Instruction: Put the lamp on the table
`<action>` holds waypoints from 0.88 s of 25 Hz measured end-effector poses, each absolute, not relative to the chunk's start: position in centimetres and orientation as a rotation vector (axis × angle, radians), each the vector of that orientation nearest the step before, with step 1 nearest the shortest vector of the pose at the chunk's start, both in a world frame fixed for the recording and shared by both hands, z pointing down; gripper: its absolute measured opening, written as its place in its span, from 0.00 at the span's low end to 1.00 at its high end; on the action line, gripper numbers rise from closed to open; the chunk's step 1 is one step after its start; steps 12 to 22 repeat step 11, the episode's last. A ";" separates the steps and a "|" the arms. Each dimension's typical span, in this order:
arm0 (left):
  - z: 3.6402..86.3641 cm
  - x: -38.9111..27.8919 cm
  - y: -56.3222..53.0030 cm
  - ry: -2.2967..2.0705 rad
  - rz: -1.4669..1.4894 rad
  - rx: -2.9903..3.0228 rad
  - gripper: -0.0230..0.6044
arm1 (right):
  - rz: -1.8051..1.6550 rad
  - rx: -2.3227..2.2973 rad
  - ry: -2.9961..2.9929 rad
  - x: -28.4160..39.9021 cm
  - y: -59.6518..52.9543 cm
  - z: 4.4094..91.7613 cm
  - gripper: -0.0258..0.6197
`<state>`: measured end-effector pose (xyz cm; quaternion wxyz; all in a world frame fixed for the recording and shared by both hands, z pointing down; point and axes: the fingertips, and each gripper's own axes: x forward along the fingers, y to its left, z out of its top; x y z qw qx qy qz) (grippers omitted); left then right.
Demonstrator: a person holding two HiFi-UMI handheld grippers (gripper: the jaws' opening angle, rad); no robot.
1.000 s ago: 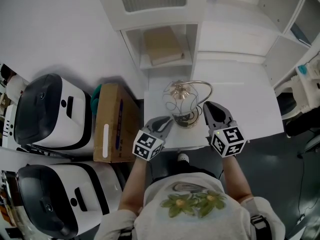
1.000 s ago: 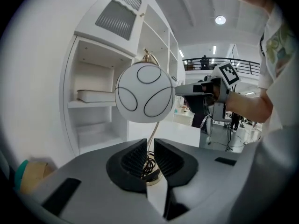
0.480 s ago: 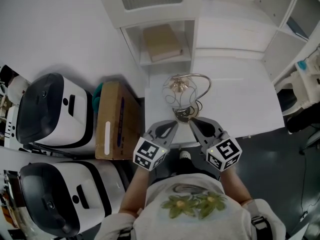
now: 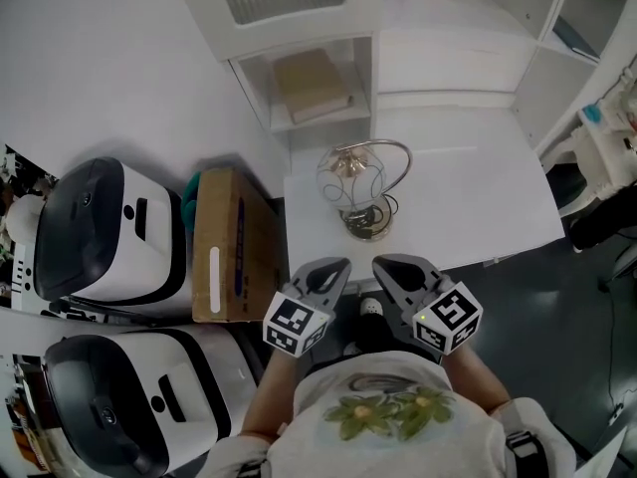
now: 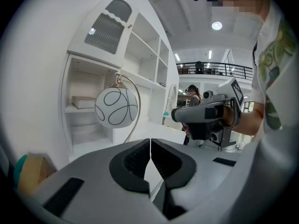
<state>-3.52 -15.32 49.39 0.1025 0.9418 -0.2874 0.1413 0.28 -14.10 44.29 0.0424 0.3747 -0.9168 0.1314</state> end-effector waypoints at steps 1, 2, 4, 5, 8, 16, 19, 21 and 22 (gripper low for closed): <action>49.5 -3.7 -15.0 -0.848 0.414 2.775 0.09 | 0.410 1.140 -2.797 0.3 -13.7 44.5 0.09; 49.6 -3.9 -14.6 -0.848 0.408 2.769 0.09 | 0.416 1.134 -2.786 0.3 -13.3 44.8 0.09; 49.8 -4.1 -13.9 -0.845 0.396 2.757 0.09 | 0.434 1.123 -2.763 0.3 -12.6 45.6 0.09; 49.9 -4.2 -13.6 -0.840 0.392 2.751 0.09 | 0.446 1.118 -2.753 0.3 -12.3 45.9 0.09; 50.4 -4.7 -12.7 -0.831 0.394 2.736 0.09 | 0.475 1.103 -2.739 -0.1 -11.5 46.5 0.09; 50.9 -5.2 -12.3 -0.833 0.400 2.724 0.09 | 0.487 1.078 -2.738 -0.7 -10.9 46.8 0.09; 50.9 -5.2 -12.3 -0.833 0.400 2.724 0.09 | 0.487 1.078 -2.738 -0.7 -10.9 46.8 0.09; 50.9 -5.2 -12.3 -0.833 0.400 2.724 0.09 | 0.487 1.078 -2.738 -0.7 -10.9 46.8 0.09; 50.9 -5.2 -12.3 -0.833 0.400 2.724 0.09 | 0.487 1.078 -2.738 -0.7 -10.9 46.8 0.09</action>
